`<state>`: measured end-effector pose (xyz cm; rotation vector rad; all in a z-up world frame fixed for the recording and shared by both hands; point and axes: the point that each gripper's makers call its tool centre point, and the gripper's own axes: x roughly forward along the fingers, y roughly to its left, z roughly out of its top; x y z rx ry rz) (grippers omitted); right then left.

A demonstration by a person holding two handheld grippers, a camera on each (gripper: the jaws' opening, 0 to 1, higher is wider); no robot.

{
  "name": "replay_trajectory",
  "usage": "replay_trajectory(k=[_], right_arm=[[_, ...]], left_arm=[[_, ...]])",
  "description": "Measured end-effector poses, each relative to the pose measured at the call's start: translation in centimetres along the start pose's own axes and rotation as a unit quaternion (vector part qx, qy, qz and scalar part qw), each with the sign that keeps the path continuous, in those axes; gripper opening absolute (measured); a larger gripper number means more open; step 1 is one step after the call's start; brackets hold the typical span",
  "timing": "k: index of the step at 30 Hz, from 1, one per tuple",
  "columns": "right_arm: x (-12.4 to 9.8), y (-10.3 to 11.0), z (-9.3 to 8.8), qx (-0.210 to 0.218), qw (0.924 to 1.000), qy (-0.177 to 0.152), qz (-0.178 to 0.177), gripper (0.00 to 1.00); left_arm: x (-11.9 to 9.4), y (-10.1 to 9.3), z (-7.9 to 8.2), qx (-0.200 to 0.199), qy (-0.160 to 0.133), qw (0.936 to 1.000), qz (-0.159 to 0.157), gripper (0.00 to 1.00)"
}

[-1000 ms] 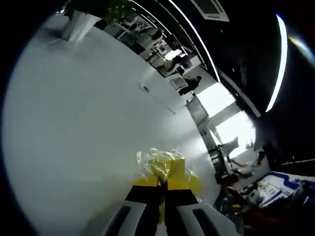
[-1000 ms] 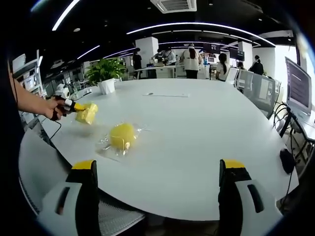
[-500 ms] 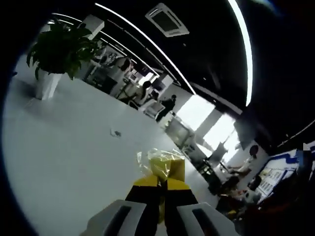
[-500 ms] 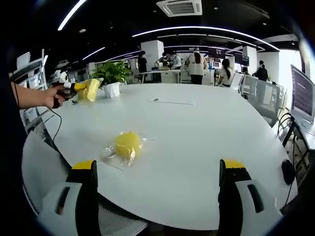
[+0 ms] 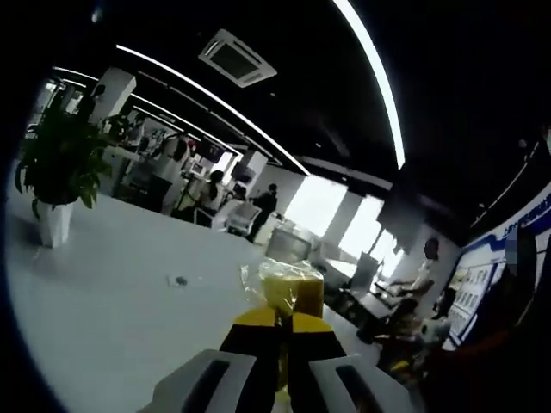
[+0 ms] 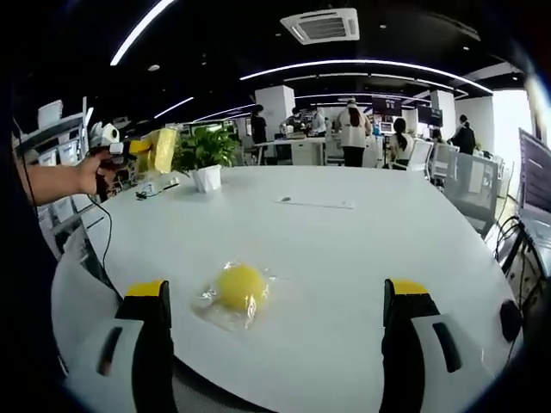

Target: Compare the silicone blocks by pressing each to a similar depth, holding the contact briefly, and releasing to observe deformation and rebound differences across the visible hardness samples.

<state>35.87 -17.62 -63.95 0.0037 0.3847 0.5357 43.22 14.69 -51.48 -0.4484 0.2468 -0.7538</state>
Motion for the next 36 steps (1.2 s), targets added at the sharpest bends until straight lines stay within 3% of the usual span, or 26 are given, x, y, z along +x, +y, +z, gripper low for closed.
replay_trajectory(k=[6,17,24,36], right_arm=[[0.6,1.8,2.4,-0.034,0.9990,-0.014,0.025,0.96],[0.9,4.9,9.0,-0.028,0.9952,-0.061,0.071,0.96],[1.7,7.8,13.2,-0.033,0.9883,-0.097,0.114,0.96],[3.0,13.6,16.9,-0.052,0.9717,-0.113,0.200,0.96]], left_arm=[[0.0,-1.9,0.5,0.019,0.002,0.9996,-0.023,0.00],[-0.5,-7.2,4.8,0.062,-0.040,0.9946,-0.072,0.00],[-0.6,-8.7,4.3,0.075,-0.043,0.9920,-0.092,0.00],[-1.3,-10.6,3.7,0.083,-0.034,0.9898,-0.111,0.00]])
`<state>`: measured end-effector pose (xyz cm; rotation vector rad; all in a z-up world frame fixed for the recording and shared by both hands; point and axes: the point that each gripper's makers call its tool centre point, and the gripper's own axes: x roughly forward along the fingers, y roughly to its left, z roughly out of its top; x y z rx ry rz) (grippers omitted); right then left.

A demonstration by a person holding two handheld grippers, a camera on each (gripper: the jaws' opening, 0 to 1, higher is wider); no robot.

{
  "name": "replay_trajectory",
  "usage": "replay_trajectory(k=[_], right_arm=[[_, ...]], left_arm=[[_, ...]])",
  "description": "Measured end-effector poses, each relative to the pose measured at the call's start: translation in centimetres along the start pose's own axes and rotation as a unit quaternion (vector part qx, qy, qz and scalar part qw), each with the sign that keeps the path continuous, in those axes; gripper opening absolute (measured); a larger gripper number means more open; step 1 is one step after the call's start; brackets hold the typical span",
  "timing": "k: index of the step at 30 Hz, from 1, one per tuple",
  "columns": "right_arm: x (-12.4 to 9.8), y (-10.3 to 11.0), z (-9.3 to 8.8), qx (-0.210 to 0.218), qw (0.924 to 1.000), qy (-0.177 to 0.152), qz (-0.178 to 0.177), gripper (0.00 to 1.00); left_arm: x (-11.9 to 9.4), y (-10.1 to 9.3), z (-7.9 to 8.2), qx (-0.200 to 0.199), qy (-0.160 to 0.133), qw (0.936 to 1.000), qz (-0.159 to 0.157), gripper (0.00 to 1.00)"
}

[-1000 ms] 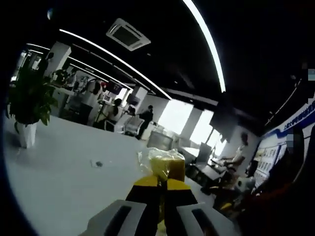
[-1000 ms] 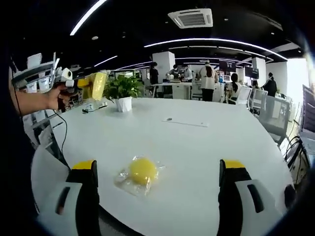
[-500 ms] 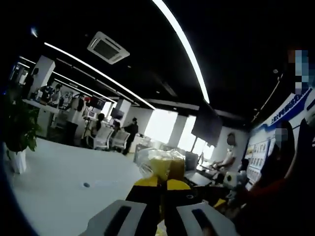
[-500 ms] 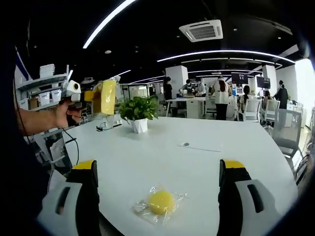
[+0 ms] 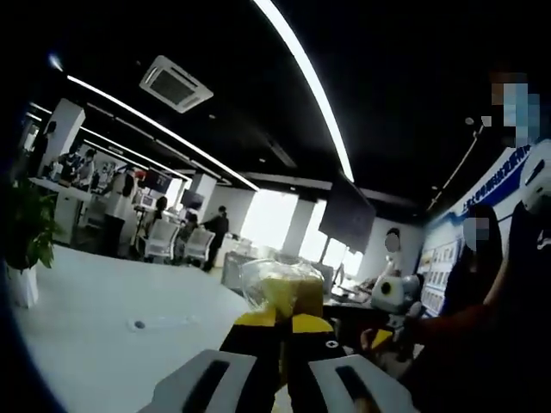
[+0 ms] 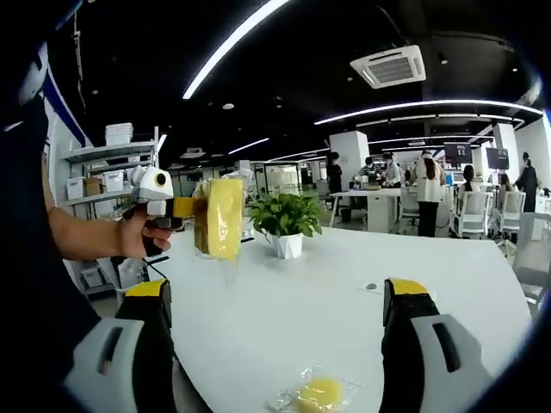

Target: Compare the silicone blocks by pressing each to a similar depth, holding the contact briefly, and releasing to observe deformation and rebound differences across the visible hardness samples.

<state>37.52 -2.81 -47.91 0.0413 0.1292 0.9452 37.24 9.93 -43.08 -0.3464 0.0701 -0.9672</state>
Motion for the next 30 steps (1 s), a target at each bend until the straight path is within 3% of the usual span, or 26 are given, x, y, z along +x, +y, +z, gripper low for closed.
replay_trajectory(k=[2,6,9,12,14,17,20,30], right_arm=[[0.3,0.2,0.5,-0.001,1.0000,-0.007,0.003,0.96],[0.7,0.9,0.7,0.010,0.9997,-0.001,0.020,0.79],[1.0,1.7,1.0,0.020,0.9993,-0.006,0.032,0.77],[1.5,4.2,1.3,0.040,0.9953,-0.006,0.087,0.68],[1.9,5.1,1.5,0.048,0.9927,-0.011,0.111,0.68],[2.9,5.2,1.3,0.049,0.9921,-0.003,0.116,0.69],[3.5,5.7,1.5,0.070,0.9886,-0.002,0.133,0.61],[4.7,6.0,0.5,0.072,0.9861,0.022,0.148,0.28]], left_arm=[[0.1,-0.1,-0.4,0.002,0.007,1.0000,-0.002,0.00],[0.3,-0.7,-1.4,0.004,0.016,0.9998,-0.007,0.00],[0.5,-1.0,-1.9,0.006,0.018,0.9997,-0.012,0.00],[0.7,-1.5,-2.3,0.008,0.020,0.9996,-0.017,0.00],[0.8,-1.8,-2.4,0.006,0.021,0.9995,-0.022,0.00],[0.9,-2.5,-2.7,0.005,0.025,0.9993,-0.027,0.00],[0.7,-2.4,-2.6,0.002,0.027,0.9992,-0.030,0.00],[0.8,-2.7,-2.3,-0.009,0.020,0.9993,-0.030,0.00]])
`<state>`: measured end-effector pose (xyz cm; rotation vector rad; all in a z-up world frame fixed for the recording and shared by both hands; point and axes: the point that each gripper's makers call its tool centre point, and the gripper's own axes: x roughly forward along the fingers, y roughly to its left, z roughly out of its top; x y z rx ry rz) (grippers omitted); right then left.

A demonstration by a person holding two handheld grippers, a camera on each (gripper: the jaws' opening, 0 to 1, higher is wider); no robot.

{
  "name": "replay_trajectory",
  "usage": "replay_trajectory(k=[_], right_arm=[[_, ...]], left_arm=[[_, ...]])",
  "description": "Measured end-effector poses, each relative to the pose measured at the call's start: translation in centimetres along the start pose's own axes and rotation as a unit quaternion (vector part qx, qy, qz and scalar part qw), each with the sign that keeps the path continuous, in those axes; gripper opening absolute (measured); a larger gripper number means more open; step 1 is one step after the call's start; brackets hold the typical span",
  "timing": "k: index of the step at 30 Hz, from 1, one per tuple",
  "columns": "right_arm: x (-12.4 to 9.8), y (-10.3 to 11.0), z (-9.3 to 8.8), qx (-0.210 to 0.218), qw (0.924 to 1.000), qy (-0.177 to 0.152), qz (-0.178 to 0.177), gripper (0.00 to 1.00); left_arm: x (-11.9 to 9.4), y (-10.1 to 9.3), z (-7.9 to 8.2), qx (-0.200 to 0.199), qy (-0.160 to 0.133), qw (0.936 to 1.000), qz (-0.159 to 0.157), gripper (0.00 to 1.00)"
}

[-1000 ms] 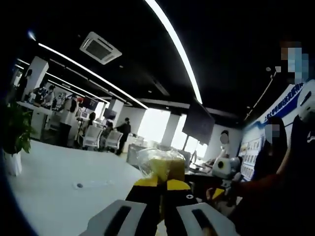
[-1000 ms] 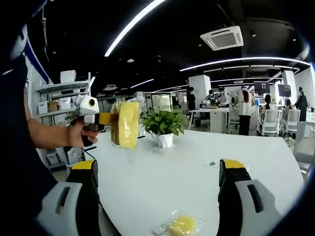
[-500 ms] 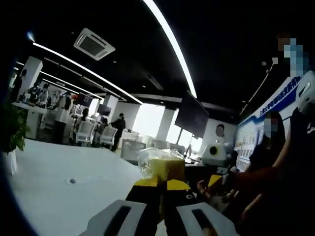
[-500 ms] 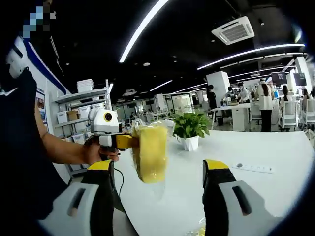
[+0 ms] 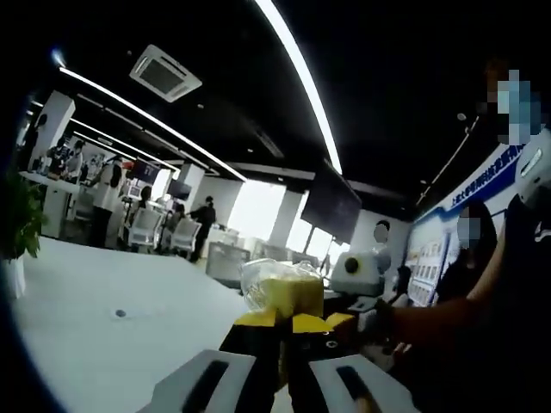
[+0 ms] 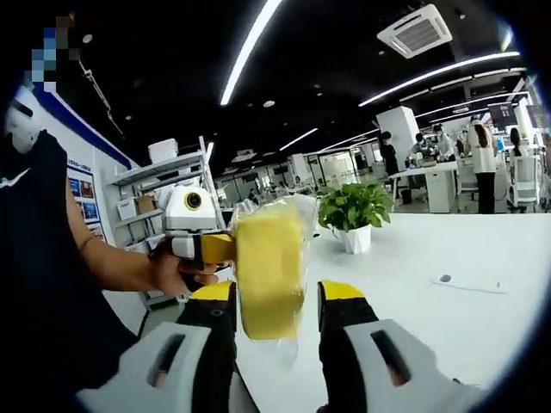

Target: Compare the silicone blocks by pressing each to a similar depth, holding the contact briefly, and releasing to observe deformation and rebound differences across the visible hardness samples.

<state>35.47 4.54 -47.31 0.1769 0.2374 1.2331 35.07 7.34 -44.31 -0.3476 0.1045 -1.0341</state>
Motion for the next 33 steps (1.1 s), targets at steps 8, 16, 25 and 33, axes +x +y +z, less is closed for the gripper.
replay_trajectory(k=[8,16,25,33], right_arm=[[0.7,-0.2,0.0,0.015,0.9996,-0.004,0.024,0.26],[1.1,-0.3,0.9,0.026,0.9990,-0.010,0.035,0.22],[1.1,-0.2,0.4,0.016,0.9991,0.009,0.038,0.03],[1.0,-0.3,0.5,0.027,0.9987,0.015,0.041,0.00]], left_arm=[[0.1,0.6,-0.1,-0.006,-0.002,1.0000,0.000,0.00],[0.2,1.1,0.5,-0.022,-0.014,0.9996,-0.005,0.00],[0.5,1.3,0.0,-0.021,-0.012,0.9997,-0.002,0.00],[0.7,1.3,0.1,-0.020,-0.015,0.9997,-0.001,0.00]])
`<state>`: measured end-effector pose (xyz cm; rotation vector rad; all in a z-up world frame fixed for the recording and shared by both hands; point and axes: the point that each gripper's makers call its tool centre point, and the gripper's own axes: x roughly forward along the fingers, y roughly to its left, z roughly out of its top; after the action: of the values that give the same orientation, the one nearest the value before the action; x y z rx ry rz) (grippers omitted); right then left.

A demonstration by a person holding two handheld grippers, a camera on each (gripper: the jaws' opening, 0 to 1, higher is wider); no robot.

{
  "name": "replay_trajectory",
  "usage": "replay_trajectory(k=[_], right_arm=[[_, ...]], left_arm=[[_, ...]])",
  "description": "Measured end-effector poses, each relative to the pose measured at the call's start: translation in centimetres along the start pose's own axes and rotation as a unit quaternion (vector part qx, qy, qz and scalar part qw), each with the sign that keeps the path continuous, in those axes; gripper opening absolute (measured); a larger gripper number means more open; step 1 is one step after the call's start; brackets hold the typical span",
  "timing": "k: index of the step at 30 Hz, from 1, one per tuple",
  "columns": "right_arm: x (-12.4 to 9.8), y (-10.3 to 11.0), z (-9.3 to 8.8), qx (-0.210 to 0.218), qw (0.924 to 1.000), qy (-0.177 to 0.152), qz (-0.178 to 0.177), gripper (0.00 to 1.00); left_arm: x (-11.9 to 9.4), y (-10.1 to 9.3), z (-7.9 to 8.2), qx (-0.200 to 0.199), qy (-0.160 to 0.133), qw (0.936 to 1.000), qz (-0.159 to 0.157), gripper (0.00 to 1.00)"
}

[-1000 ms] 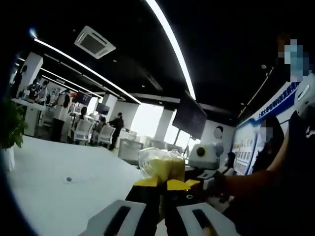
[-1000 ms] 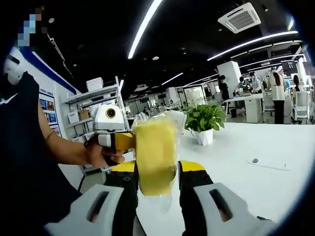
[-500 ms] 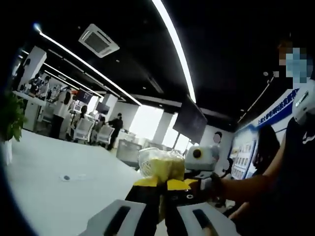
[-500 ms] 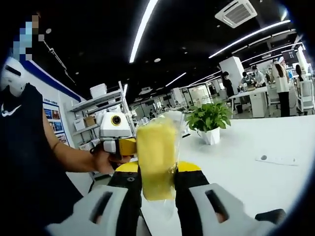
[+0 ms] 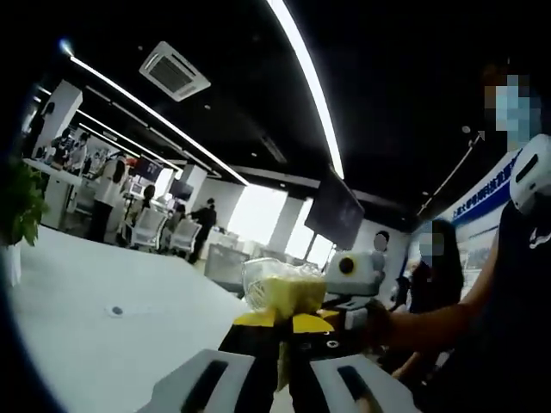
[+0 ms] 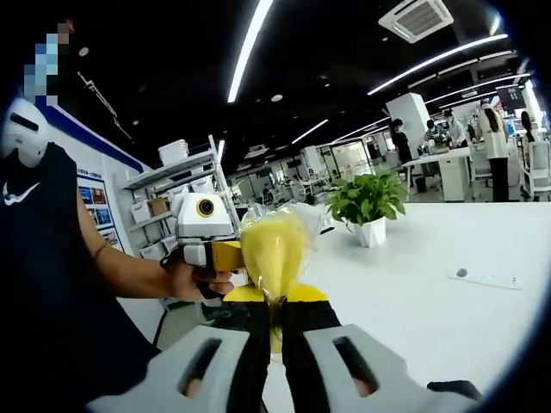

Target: Compare the silicone blocks by pressing each to a similar depth, holding the contact briefly, and releasing to observe deformation and rebound differences across the visible hardness samples.

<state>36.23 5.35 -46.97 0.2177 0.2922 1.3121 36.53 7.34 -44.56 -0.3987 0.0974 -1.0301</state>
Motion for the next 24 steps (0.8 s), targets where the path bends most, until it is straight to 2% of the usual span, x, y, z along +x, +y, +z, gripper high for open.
replay_trajectory(k=[2,4,11,24], right_arm=[[0.04,0.02,0.02,0.000,1.0000,0.002,0.002,0.00],[0.00,0.04,0.07,-0.019,0.9998,0.003,0.006,0.00],[-0.05,0.28,0.72,0.010,0.9999,0.000,0.007,0.00],[-0.29,0.23,0.23,0.000,1.0000,0.004,0.007,0.00]], left_arm=[[0.00,-0.02,0.03,0.000,0.001,1.0000,0.000,0.00],[0.04,-0.08,0.00,0.004,0.003,1.0000,0.000,0.00],[0.05,-0.46,0.76,0.019,-0.002,0.9998,-0.003,0.01],[0.23,-0.36,0.19,0.023,0.013,0.9997,0.004,0.02]])
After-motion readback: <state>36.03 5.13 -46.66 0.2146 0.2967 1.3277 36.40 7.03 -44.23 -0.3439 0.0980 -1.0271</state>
